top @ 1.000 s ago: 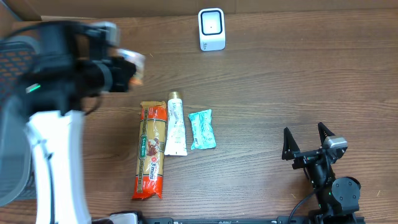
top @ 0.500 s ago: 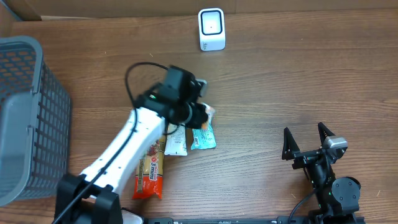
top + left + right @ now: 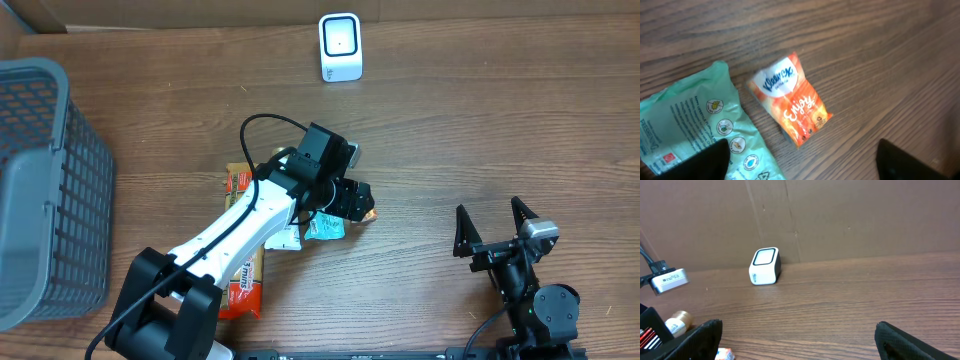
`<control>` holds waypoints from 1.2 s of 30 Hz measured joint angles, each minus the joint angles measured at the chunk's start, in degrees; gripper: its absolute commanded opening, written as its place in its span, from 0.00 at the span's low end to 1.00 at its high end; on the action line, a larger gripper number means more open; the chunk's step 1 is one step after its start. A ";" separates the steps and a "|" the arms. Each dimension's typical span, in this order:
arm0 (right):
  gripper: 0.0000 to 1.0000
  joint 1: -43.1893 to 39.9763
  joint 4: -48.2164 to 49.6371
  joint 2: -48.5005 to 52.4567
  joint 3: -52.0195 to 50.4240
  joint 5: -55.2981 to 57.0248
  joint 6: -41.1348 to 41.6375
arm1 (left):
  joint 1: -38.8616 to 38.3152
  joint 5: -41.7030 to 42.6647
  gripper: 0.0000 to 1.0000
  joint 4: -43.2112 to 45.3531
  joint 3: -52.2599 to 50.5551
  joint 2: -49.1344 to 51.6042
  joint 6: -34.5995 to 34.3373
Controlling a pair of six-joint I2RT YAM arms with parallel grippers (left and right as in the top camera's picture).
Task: Scan the item barcode
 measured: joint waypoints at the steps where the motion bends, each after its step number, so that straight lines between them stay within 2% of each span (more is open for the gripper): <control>1: 1.00 0.00 0.02 0.00 0.00 0.02 0.00 | 0.02 -0.04 1.00 0.24 0.02 -0.07 -0.48; 6: 1.00 0.00 0.02 0.00 0.00 0.00 -0.02 | 1.25 -0.35 1.00 -2.69 3.17 -1.64 -1.57; 12: 1.00 0.00 0.00 0.00 0.00 0.00 0.00 | 6.08 -1.60 1.00 -13.88 16.96 -9.25 -0.42; 20: 1.00 0.00 0.04 0.00 0.00 0.02 0.00 | 9.31 -12.98 1.00 -28.04 30.18 -18.40 2.05; 26: 1.00 0.00 0.02 0.00 0.00 0.02 -0.02 | 11.93 -22.95 1.00 -35.74 31.26 -20.41 2.34; 36: 1.00 0.00 0.02 0.00 0.00 0.02 -0.02 | 13.16 -27.65 1.00 -37.94 31.26 -20.39 2.34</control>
